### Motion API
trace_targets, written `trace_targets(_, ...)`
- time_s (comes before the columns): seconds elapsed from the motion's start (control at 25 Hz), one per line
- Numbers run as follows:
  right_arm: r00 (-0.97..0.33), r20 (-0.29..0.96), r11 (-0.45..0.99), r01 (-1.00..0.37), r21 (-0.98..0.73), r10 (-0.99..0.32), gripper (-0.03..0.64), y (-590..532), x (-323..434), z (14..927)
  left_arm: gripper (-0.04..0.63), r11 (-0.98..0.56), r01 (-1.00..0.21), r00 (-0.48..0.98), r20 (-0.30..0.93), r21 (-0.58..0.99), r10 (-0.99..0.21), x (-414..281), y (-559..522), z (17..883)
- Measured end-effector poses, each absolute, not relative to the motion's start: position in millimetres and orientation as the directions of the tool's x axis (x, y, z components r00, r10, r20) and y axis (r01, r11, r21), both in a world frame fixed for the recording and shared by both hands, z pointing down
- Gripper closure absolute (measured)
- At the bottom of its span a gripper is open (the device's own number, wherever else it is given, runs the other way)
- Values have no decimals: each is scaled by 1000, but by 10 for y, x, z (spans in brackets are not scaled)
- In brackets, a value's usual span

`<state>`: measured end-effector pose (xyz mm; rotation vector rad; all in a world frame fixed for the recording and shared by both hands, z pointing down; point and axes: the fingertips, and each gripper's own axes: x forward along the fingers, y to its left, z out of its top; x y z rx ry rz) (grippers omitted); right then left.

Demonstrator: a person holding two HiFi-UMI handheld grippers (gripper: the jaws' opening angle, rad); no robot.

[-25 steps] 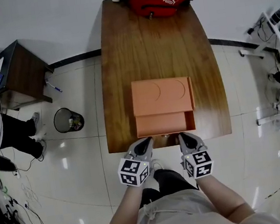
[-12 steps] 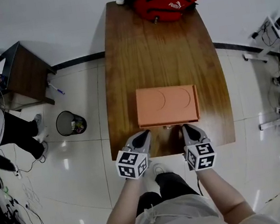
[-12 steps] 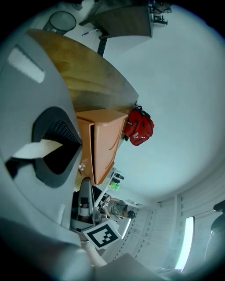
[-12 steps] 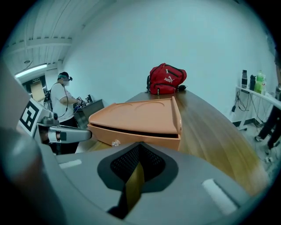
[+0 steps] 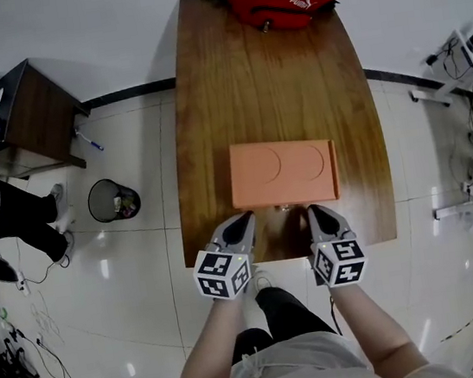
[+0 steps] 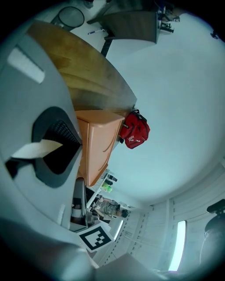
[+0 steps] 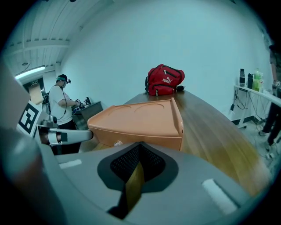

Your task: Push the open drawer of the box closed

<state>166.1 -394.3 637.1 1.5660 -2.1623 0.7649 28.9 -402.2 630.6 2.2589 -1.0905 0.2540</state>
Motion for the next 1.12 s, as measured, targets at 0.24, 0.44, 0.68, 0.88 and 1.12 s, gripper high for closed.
trace_targets(0.24,-426,556,346,-904,-250,-714,611,-3634,1388,6219,589,-492,-762,634,330,422,-699,165,-3781,5866)
trace_targets(0.44,-467,467,446,-880,-163,-751,611,-3393,1137,5698,589,-527,-770,630,291,361,-720,-28,-3438,5396)
trace_targets(0.68,-476,352,471,-876,-105,-806,611,-2767,943,4994,589,-554,-774,621,199,306,-758,-315,-2708,4802)
trace_targets(0.88,-460,297,465,-883,-58,-837,611,-1987,781,4704,589,-607,-751,650,128,260,-749,-446,-1860,4408)
trace_targets(1.12,-442,187,449,-893,-6,-877,611,-918,506,4301,589,-634,-746,656,54,204,-753,-678,-753,4110)
